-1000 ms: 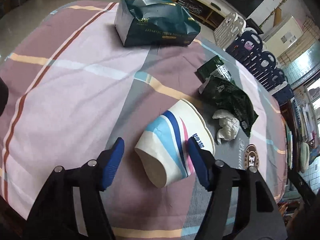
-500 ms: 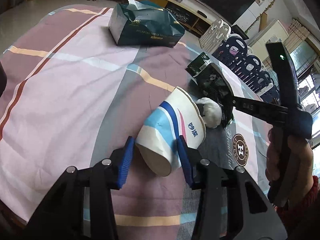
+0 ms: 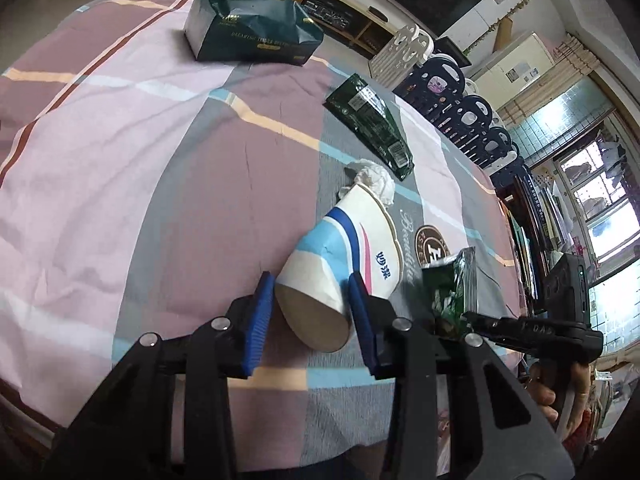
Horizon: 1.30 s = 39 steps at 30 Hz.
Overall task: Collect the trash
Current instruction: 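Grasp the green snack bag with the right tool while the left holds the cup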
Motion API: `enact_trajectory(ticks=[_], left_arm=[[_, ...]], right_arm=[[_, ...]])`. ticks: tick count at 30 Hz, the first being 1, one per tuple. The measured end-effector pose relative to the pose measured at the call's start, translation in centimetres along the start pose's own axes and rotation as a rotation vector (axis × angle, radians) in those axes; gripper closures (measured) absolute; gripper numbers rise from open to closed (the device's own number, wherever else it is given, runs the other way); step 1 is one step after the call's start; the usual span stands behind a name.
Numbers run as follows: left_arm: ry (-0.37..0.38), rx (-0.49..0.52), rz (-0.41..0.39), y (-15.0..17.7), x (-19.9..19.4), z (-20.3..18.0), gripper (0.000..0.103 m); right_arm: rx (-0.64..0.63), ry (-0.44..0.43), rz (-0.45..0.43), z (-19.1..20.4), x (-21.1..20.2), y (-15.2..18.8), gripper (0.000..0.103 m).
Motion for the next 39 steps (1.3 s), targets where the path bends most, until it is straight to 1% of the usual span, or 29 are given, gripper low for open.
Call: enact_trajectory(ticks=[1, 3, 4, 5, 7, 9, 10, 12, 13, 14, 15, 17, 18, 19, 20, 21, 22, 24, 27, 31, 33, 35, 36, 37, 39], left_arm=[[-0.006, -0.007, 0.016, 0.5, 0.0, 0.0, 0.064], [-0.009, -0.017, 0.039, 1.4, 0.0, 0.2, 0.064], [-0.013, -0.018, 0.044, 1.6, -0.1, 0.2, 0.064], [-0.017, -0.016, 0.047, 1.7, -0.1, 0.2, 0.064], [-0.034, -0.012, 0.051, 1.6, -0.4, 0.1, 0.064], [-0.050, -0.011, 0.047, 1.5, -0.5, 0.1, 0.063], [-0.056, -0.011, 0.046, 1.4, -0.6, 0.1, 0.063], [-0.074, -0.013, 0.039, 1.3, -0.9, -0.1, 0.063], [-0.083, -0.003, 0.032, 1.2, -1.1, -0.3, 0.056], [-0.087, 0.010, 0.025, 1.1, -1.3, -0.5, 0.051], [-0.089, 0.028, 0.014, 1.1, -1.6, -0.8, 0.042], [-0.092, 0.054, 0.003, 1.0, -2.0, -1.2, 0.035], [-0.095, 0.066, 0.004, 0.9, -1.9, -1.4, 0.029], [-0.098, 0.075, 0.009, 0.9, -1.8, -1.4, 0.025], [-0.105, 0.084, 0.016, 0.8, -1.5, -1.4, 0.023], [-0.118, 0.093, 0.024, 0.7, -1.1, -1.4, 0.021], [-0.132, 0.100, 0.030, 0.6, -0.6, -1.3, 0.021], [-0.157, 0.116, 0.053, 0.4, 0.6, -1.2, 0.020], [-0.164, 0.142, 0.132, 0.4, 2.1, -1.2, 0.019], [-0.173, 0.232, 0.148, 0.4, 2.3, -2.2, 0.017], [-0.181, 0.271, 0.160, 0.6, 2.6, -2.8, 0.015], [-0.210, 0.314, 0.167, 0.7, 2.9, -3.3, 0.014], [-0.221, 0.326, 0.171, 0.7, 3.2, -3.4, 0.014], [-0.229, 0.335, 0.180, 0.7, 3.5, -3.5, 0.014], [-0.232, 0.341, 0.191, 0.7, 3.8, -3.6, 0.015]], right_arm=[[0.026, 0.001, -0.030, -0.6, -0.8, 0.4, 0.055], [0.080, 0.007, -0.142, -1.6, -2.7, 0.6, 0.041], [0.088, 0.022, -0.200, -1.7, -3.6, 1.0, 0.041], [0.070, 0.046, -0.252, -1.2, -4.5, 1.7, 0.041], [-0.015, 0.064, -0.294, 0.8, -5.0, 2.7, 0.040], [-0.130, 0.131, -0.332, 3.5, -4.9, 4.2, 0.037], [-0.174, 0.164, -0.344, 4.5, -4.5, 4.6, 0.034], [-0.271, 0.262, -0.340, 6.1, -3.1, 5.1, 0.032], [-0.290, 0.310, -0.327, 6.7, -1.9, 5.2, 0.032], [-0.301, 0.336, -0.309, 6.1, -1.4, 5.0, 0.032], [-0.307, 0.353, -0.289, 5.6, -1.1, 4.9, 0.032], [-0.293, 0.388, -0.252, 5.0, 0.6, 4.8, 0.032], [-0.280, 0.388, -0.234, 4.7, 1.1, 4.9, 0.034], [-0.272, 0.384, -0.227, 4.4, 1.3, 5.1, 0.037], [-0.264, 0.375, -0.223, 4.1, 1.4, 5.2, 0.039], [-0.258, 0.371, -0.221, 3.9, 1.4, 5.3, 0.047], [-0.254, 0.372, -0.219, 3.7, 1.4, 5.4, 0.058], [-0.237, 0.360, -0.202, 3.1, 1.4, 5.4, 0.069], [-0.215, 0.331, -0.200, 2.7, 0.9, 5.4, 0.074], [-0.233, 0.349, -0.214, 2.8, 0.2, 5.5, 0.074], [-0.255, 0.394, -0.233, 2.9, 0.1, 5.5, 0.072], [-0.257, 0.413, -0.261, 2.9, -0.2, 5.5, 0.061], [-0.251, 0.405, -0.267, 2.9, -0.3, 5.5, 0.052], [-0.245, 0.400, -0.271, 2.8, -0.4, 5.5, 0.046], [-0.241, 0.413, -0.279, 2.8, -0.5, 5.4, 0.045]])
Point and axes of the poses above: each gripper's, at about its wrist camera, not at the fingertips, and x roughly the way its jaws point, z to its left, y to its underside, the point moved 3 cm from there along x, roughly the way its jaws point, and after that the axes turned 6 degrees about x, right-handed, at the moved point
